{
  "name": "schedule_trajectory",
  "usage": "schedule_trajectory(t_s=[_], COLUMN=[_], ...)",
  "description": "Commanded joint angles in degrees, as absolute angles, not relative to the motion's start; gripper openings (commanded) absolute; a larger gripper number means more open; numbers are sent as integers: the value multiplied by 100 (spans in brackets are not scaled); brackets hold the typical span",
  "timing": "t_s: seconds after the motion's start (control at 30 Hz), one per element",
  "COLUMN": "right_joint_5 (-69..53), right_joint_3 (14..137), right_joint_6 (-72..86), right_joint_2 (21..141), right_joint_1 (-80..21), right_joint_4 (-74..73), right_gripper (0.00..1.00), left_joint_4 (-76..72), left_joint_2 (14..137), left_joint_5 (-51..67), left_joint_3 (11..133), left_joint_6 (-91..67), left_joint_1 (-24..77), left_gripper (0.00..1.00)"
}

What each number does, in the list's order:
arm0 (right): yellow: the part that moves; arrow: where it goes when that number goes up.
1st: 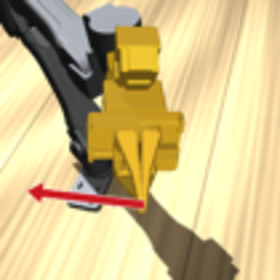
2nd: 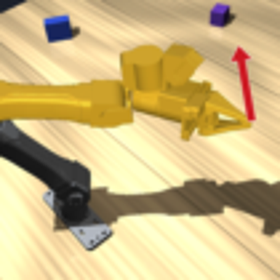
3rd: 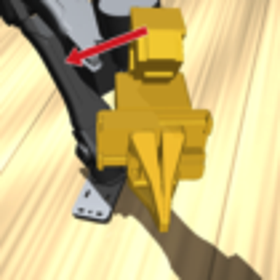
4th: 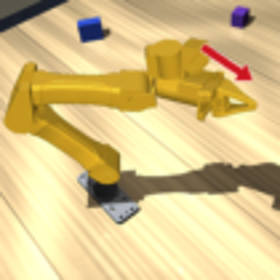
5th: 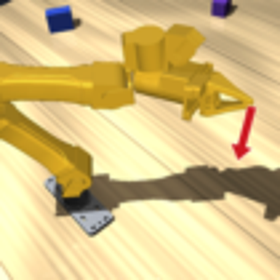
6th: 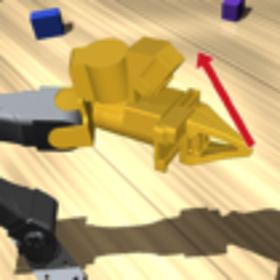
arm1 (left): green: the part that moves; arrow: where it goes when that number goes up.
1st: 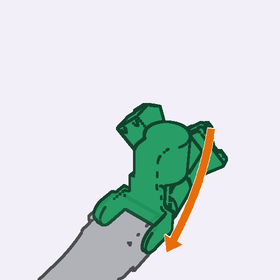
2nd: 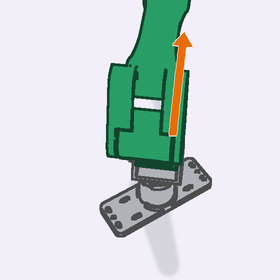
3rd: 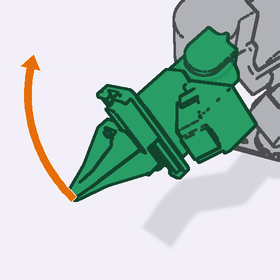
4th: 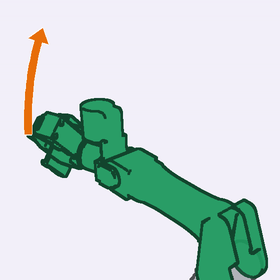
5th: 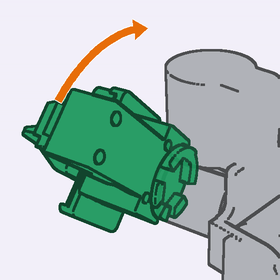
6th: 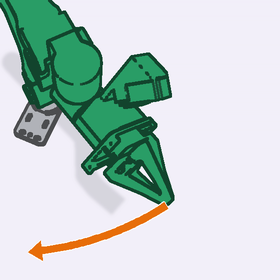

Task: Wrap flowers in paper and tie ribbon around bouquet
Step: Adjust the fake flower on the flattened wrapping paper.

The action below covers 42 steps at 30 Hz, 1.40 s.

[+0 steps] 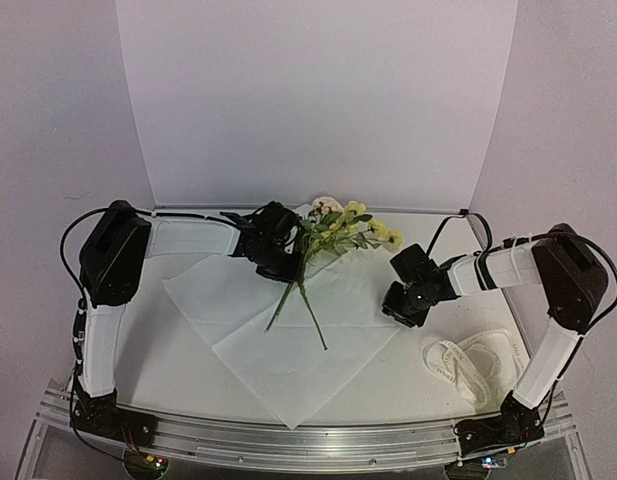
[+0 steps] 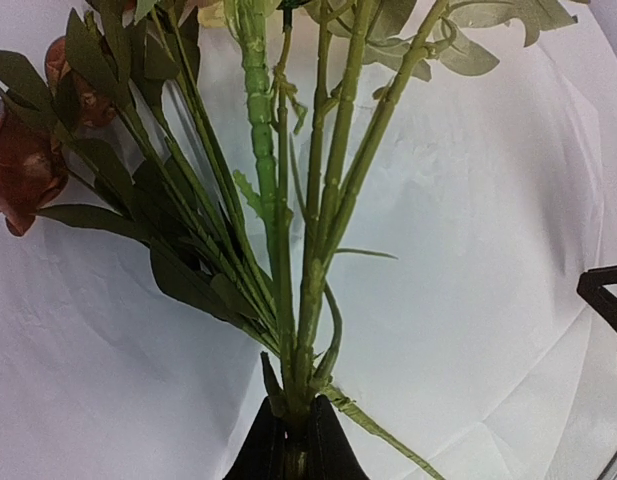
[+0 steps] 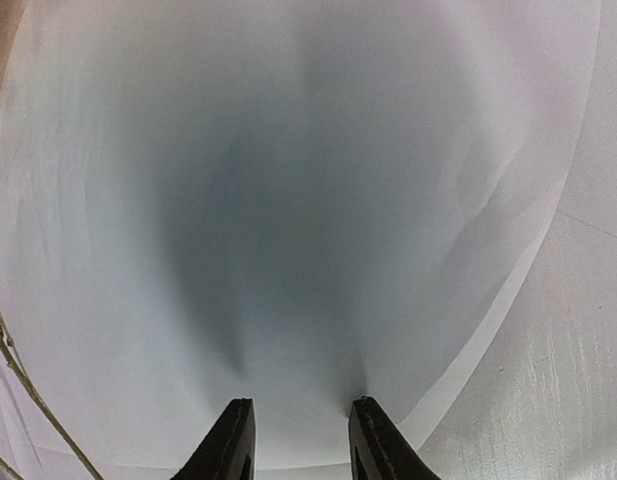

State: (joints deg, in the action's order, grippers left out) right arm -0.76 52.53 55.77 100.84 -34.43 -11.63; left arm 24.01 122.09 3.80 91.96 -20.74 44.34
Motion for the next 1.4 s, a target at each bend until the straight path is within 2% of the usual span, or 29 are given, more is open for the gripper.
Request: schedule_trajectory(t_s=[0.0,0.37,0.5,0.7,0.93,1.1,1.37], right_joint_5=[0,275,333,728,350,49,103], right_joint_3=[4980,4886,5099,6144,7421,8483,9934], right_joint_6=[5804,6091,5716,4620,3310,2818,2612], right_joint_2=[10159,10023,9826,9878,10654,11432,12594], right_joint_1=[-3507,-3646,-3825,-4250,-4663,-4808,-5010], right_joint_4=[-1338,-1266,-1327,-2119,-2280,-2470,-3085], right_gripper=[34,33,36,41,53,51,46], left_joint_4=[2096,1846,1463,807,226,649,583], left_joint_2=[11657,11729,11355,10550,9885,9614,9139], left_joint_5=[369,699,456,394,725,640,863], left_joint_3=[9194,9309,8856,7949,7457,7331,6435], left_joint_6=[-2088,-3871,-4197,-4056,-3699,-4091,-4434], left_joint_1=[4352,4254,4253,4101,3923,3535,3118], left_gripper=[0,0,0,0,0,0,0])
